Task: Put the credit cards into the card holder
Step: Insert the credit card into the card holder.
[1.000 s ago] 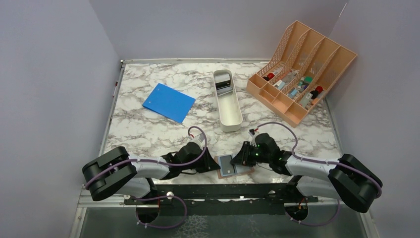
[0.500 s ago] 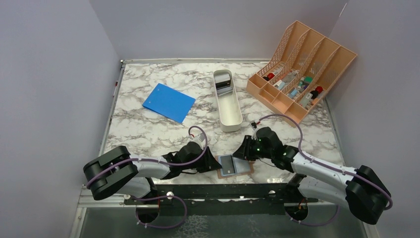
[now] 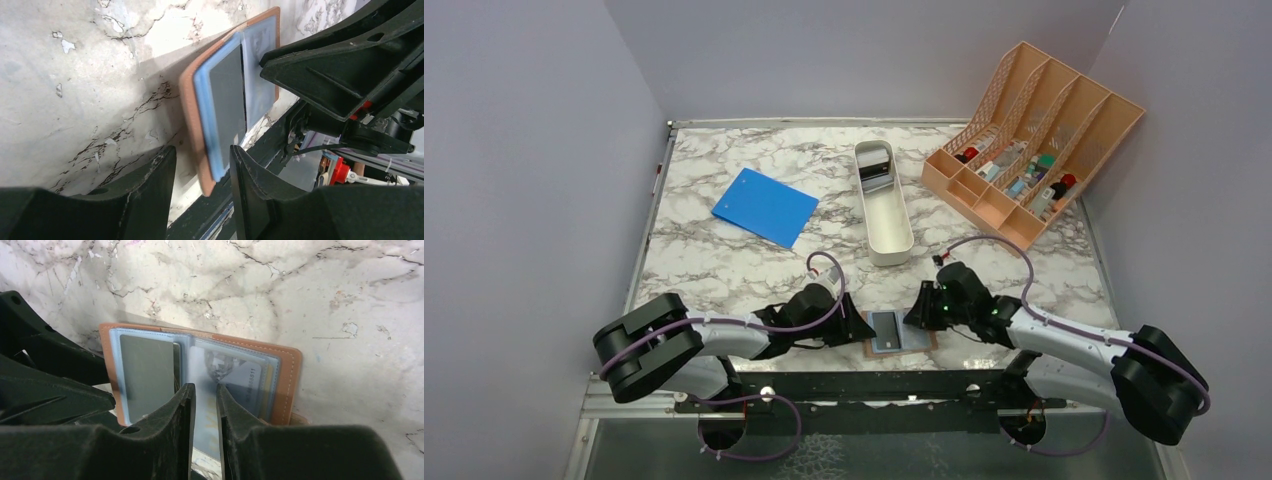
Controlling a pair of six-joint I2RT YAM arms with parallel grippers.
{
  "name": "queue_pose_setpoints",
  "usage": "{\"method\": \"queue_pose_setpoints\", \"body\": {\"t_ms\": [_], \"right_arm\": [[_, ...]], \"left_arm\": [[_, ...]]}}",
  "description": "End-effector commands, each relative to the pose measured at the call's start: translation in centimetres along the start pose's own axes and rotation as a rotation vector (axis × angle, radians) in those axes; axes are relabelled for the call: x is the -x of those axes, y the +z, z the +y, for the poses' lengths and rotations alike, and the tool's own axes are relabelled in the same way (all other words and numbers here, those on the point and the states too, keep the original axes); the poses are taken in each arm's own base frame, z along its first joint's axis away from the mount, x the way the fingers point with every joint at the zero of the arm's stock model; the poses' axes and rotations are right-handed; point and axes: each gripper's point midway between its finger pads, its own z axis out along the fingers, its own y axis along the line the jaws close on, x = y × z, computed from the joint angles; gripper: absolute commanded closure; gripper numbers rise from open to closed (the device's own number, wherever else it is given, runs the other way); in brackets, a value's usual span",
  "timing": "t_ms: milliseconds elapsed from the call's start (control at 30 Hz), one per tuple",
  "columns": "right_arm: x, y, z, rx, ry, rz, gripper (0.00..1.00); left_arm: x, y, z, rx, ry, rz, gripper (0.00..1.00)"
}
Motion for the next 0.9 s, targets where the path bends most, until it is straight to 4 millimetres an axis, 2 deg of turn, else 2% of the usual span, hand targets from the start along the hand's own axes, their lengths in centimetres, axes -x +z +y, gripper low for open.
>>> {"method": "queue_pose_setpoints", "body": {"t_ms": [0,100,200,300,400,667,867], "right_arm": [[-1.4,0.5,-2.2,-0.054,0.014,0.002,0.74],[-1.8,0.4,-2.6,-0.056,0.025,-0.004,0.75],[-1.9,0.4,-2.8,-0.051,0.028,-0.011,0.75],[-2.0,0.4,-2.6,-0.036,0.036,-0.016,0.76],[-2.0,0.3,-2.5,-0.026,0.039,-0.018,0.75],[-2.4,0.5,-1.9,0.016,0.054,-0.009,0.75],[-2.4,0.5,-1.8,0.028,0.055,-0.010,0.76]], "left_arm": [[0.0,0.2,0.9,0.055,0.019,0.001,0.52],[0.0,0.5,0.0,0.026,0.033,0.014,0.52],[0.1,0.5,-1.9,-0.044,0.048,0.023,0.51],[0.2,0.3,-3.4,-0.095,0.070,0.019,0.56],[0.2,0.3,-4.3,-0.131,0.085,0.014,0.64],[0.1,0.3,-5.8,-0.197,0.117,0.015,0.78],[0.1,0.0,-7.5,-0.263,0.158,0.003,0.78]]}}
